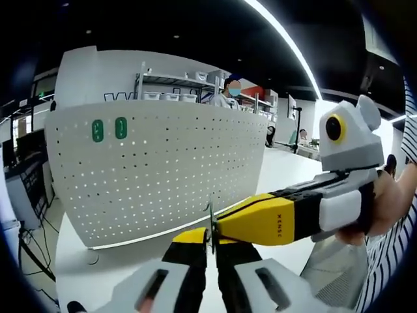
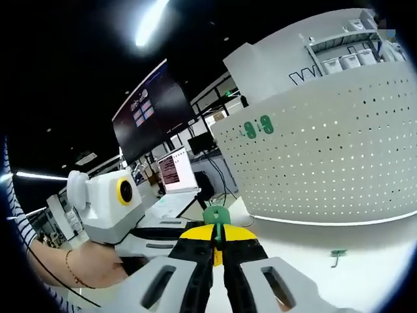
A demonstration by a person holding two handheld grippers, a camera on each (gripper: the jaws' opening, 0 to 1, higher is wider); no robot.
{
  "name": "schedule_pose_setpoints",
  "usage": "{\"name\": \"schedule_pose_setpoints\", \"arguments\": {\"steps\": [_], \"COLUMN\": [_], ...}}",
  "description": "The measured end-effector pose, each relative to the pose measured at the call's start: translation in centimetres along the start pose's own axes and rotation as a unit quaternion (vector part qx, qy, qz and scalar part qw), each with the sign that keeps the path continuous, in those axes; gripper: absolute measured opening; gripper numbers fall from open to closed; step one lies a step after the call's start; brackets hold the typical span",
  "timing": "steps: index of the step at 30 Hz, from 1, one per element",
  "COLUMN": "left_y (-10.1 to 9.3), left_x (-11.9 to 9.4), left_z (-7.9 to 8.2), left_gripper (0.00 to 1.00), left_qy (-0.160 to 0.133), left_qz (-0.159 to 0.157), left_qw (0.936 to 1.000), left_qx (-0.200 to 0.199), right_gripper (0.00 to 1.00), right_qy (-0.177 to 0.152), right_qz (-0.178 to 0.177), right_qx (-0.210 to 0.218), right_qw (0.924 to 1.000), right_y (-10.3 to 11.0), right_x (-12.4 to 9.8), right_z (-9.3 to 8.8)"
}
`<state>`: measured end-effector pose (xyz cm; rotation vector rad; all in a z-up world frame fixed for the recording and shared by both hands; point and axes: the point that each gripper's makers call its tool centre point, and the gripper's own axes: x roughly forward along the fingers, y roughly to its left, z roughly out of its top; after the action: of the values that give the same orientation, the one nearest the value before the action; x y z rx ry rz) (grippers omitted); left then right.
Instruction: Insert the hook assembly into the mounting plate slot until the hook locks in place.
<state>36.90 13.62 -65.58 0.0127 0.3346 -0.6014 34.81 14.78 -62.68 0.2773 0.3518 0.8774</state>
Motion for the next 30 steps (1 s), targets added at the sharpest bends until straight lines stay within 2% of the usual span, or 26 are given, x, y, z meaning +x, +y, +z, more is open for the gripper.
{"name": "schedule_pose_setpoints", "arguments": {"steps": [4,6,14,21,25,27,30], "left_y": [0.4,0.6,1.0,1.2,1.3,1.3,1.1], "left_x": [-0.1,-0.1,-0.3,-0.4,-0.6,-0.7,-0.8], "left_z": [-0.2,-0.4,-1.3,-2.3,-2.4,-2.5,-2.6], "left_gripper": [0.09,0.18,0.41,0.65,0.71,0.74,0.81], "left_qy": [0.003,0.007,0.021,0.037,0.041,0.044,0.048], "left_qz": [-0.001,-0.002,-0.016,-0.027,-0.029,-0.031,-0.035], "left_qw": [1.0000,0.9999,0.9989,0.9972,0.9960,0.9960,0.9956], "left_qx": [-0.002,-0.010,-0.040,-0.058,-0.073,-0.071,-0.072], "right_gripper": [0.00,0.00,0.00,0.00,0.00,0.00,0.00], "right_qy": [0.002,0.002,0.002,0.002,-0.001,-0.008,-0.012], "right_qz": [-0.002,-0.004,-0.022,-0.042,-0.055,-0.061,-0.077], "right_qx": [-0.022,-0.038,-0.086,-0.110,-0.112,-0.084,-0.090], "right_qw": [0.9997,0.9993,0.9961,0.9930,0.9922,0.9946,0.9929], "right_y": [0.3,0.4,0.1,-0.3,-0.6,-0.8,-1.1], "right_x": [0.3,0.4,0.9,1.1,1.3,1.4,1.5], "right_z": [0.1,0.2,0.6,0.8,1.0,1.2,1.6]}}
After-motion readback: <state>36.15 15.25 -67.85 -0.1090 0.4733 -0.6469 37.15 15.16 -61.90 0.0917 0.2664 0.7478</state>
